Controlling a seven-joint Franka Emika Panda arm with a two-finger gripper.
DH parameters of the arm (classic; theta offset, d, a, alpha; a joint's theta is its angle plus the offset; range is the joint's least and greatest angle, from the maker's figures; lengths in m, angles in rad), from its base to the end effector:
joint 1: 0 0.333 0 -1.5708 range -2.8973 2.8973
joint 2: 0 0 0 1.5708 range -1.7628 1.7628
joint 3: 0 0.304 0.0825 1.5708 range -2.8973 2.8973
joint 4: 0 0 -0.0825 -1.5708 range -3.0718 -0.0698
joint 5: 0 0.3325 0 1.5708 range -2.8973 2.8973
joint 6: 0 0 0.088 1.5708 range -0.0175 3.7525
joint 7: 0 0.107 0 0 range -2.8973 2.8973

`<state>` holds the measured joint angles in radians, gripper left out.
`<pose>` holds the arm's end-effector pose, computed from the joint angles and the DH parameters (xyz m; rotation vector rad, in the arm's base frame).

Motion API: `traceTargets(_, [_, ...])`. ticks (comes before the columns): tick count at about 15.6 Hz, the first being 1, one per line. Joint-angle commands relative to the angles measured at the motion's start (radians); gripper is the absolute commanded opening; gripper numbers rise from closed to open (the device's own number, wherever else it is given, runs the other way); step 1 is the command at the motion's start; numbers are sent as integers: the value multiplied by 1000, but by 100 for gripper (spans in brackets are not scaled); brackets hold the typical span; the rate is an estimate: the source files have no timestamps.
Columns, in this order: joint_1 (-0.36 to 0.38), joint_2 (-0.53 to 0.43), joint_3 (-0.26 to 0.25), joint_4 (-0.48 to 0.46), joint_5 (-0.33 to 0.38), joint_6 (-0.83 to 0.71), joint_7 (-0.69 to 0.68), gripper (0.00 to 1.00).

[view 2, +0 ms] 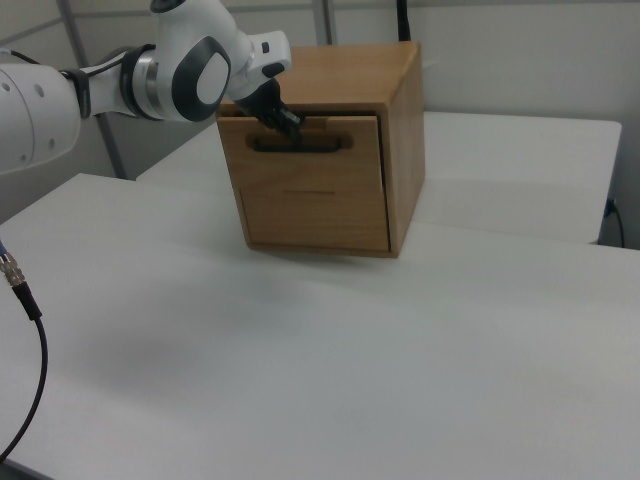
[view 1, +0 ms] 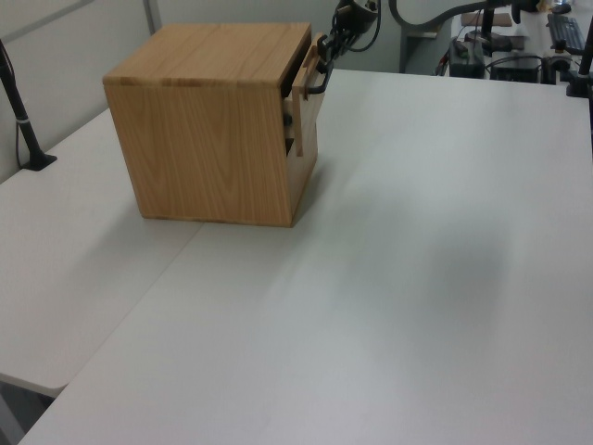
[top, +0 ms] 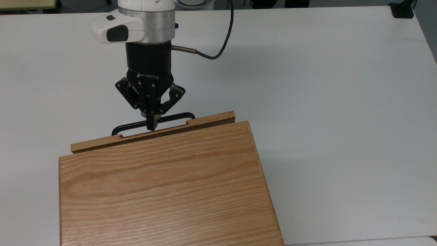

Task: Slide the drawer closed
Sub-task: 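Push the drawer front with the gripper into the oak cabinet, then open the gripper and lift it off the drawer handle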

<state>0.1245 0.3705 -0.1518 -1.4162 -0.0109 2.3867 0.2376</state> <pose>0.6617 0.0010 0.5595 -2.9742 0.3467 -0.9375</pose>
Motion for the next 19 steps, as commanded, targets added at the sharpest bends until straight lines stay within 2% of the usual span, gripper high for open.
traceTargets(1, [-2, -4, -2, 17, -11, 0, 28, 0])
traceTargets(11, [7, 53, -3, 31, -24, 31, 140, 0])
traceTargets(15, [6, 91, -3, 82, -40, 62, 199, 0])
traceTargets(19, [6, 99, -3, 86, -41, 83, 221, 0])
